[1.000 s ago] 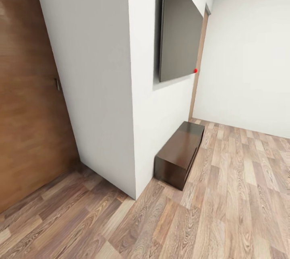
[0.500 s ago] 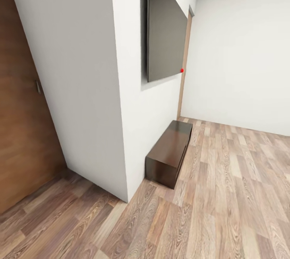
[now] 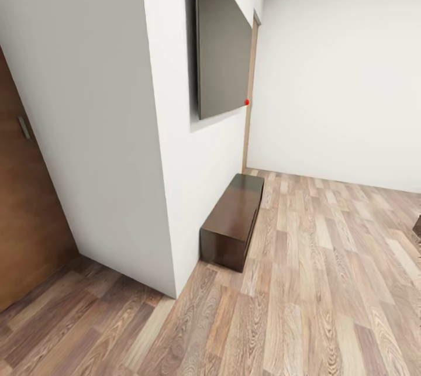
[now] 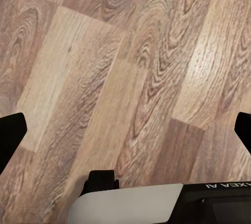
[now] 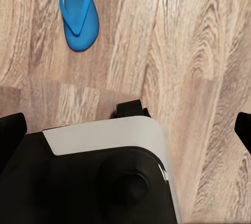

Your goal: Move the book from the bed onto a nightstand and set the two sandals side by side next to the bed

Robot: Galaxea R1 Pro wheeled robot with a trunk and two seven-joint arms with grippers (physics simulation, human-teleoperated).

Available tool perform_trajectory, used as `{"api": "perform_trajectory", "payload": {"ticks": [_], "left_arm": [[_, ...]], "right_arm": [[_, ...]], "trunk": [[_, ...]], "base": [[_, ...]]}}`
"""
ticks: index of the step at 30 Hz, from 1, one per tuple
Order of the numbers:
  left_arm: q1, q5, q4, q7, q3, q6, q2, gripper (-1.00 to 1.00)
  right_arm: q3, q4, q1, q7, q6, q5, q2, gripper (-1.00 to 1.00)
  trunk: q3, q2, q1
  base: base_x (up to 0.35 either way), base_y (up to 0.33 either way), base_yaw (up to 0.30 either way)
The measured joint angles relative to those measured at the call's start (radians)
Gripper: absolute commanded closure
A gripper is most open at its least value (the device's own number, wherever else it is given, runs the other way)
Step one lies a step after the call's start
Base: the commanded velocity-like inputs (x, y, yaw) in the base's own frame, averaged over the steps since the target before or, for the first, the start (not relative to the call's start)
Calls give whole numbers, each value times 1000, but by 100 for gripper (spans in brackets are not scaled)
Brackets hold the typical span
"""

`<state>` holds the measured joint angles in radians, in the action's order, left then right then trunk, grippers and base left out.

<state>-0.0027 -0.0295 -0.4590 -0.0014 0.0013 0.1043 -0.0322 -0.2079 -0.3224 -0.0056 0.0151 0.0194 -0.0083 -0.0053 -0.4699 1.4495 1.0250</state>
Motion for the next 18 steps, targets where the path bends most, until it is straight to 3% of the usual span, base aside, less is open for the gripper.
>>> {"api": "perform_trajectory", "payload": {"ticks": [7, 18], "left_arm": [[0, 0, 0, 0, 0, 0, 0, -100], [0, 0, 0, 0, 0, 0, 0, -100]], "right_arm": [[-1, 0, 0, 0, 0, 0, -1, -100], [0, 4, 0, 0, 0, 0, -3, -100]], "trunk": [[0, 0, 0], [0, 0, 0]], "base": [[12, 124, -173], [1, 8, -21]]}}
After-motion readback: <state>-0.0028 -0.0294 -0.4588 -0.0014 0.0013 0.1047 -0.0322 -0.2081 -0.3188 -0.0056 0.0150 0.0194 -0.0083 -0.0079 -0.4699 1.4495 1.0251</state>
